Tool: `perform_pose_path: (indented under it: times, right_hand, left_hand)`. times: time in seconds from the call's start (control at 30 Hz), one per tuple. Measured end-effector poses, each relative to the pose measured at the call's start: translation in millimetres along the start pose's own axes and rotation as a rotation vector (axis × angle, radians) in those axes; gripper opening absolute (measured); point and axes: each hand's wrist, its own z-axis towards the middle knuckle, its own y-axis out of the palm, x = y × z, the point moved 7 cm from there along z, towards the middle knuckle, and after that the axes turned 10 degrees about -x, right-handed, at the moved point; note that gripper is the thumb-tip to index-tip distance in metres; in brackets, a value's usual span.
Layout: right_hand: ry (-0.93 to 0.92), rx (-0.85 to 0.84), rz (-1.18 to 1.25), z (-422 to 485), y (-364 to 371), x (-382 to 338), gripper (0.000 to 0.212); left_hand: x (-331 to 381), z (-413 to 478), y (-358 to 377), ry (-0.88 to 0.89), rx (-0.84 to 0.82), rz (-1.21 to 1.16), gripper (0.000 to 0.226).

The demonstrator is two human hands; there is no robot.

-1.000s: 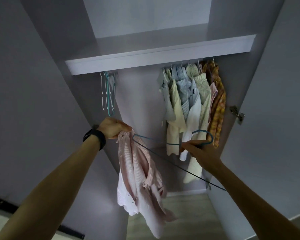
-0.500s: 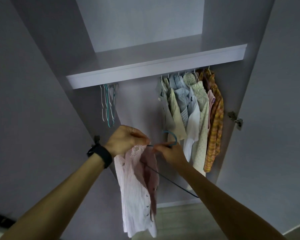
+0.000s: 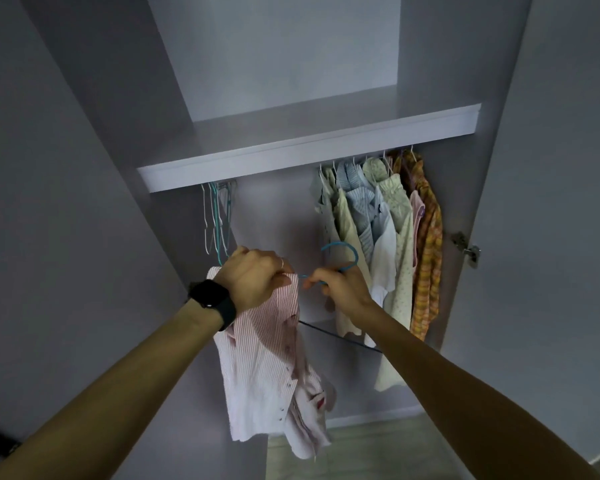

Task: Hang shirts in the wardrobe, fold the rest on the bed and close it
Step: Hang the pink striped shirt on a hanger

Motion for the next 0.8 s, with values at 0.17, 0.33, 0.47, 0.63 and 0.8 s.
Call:
perform_pose_path:
  times: [0.17, 0.33, 0.47, 0.63, 0.8]
  right_hand:
    - [-0.219, 0.242, -0.446, -4.4, -44.3, -28.7, 0.017]
    - [-0.573, 0.483, -0.676, -52.9, -65.1, -18.3, 0.024]
    - [-0.152, 0.100, -0.763, -23.7, -43.3, 46.5, 0.011]
    - [-0.014, -0.197, -0.793, 1.1, 14.0, 69.2, 0.025]
    - [-0.098, -0.191, -0.759, 12.2, 55.0, 57.7, 0.027]
  left_hand:
    - [15.6, 15.5, -5.2, 0.014, 0.020, 0.055, 0.025]
    - [3.2, 18.7, -30.2, -0.024, 0.115, 0.057, 0.033]
    - [5.0, 14.1, -63.2, -0.037, 0.247, 0.141, 0.034]
    - [3.3, -7.0, -109.0, 0.002, 0.438, 0.022, 0.028]
    - [-13.7, -26.1, -127.8, -0.078, 0.504, 0.069, 0.028]
